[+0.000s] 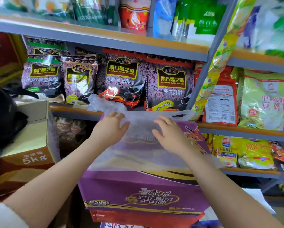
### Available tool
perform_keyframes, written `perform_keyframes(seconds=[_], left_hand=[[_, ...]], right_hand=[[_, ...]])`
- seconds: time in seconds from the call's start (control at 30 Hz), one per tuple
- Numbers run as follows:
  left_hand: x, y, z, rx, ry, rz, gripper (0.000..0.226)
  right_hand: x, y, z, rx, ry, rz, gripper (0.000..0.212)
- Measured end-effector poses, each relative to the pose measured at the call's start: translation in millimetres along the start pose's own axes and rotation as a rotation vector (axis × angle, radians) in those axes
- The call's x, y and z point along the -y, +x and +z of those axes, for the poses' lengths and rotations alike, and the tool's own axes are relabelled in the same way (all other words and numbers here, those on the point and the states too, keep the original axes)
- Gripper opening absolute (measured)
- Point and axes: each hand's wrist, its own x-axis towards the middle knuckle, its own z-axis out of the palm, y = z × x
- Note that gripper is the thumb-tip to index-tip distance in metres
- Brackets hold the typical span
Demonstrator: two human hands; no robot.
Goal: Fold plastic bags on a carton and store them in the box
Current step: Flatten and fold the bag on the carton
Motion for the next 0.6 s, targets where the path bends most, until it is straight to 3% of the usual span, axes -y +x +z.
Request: perform_keyframes(seconds=[0.1, 0.2, 0.27, 0.43, 0.53, 0.6], left_hand=[[17.9, 37.6, 0.0, -0.072, -0.068, -0.085, 0.039], [52.4, 57.9, 8.0, -0.091, -0.147, -0.309, 0.035], [66.9, 59.6, 12.8, -0.074, -0.218, -0.351, 0.028], [78.3, 59.5, 19.2, -0.072, -0.356, -0.294, 0.041], [79.6, 60.8, 19.4, -0.066, -0.361, -0.184, 0.045], [76.4, 58.1, 17.4, -0.147, -0.438, -0.146, 0.030]], right_hand=[[16.7, 46.3, 1.9, 0.012, 0.028, -0.069, 0.038], [20.5, 90.2, 16.2, 0.047, 0.135, -0.028, 0.034], [20.2, 113.5, 29.5, 0.075, 0.199, 0.011, 0.034], [23.8, 151.6, 52.4, 0.147, 0.165, 0.081, 0.040], [26.0, 159.5, 42.6, 0.131, 0.197, 0.023, 0.021], [24.0, 155.3, 27.2, 0.154, 0.271, -0.044, 0.010]])
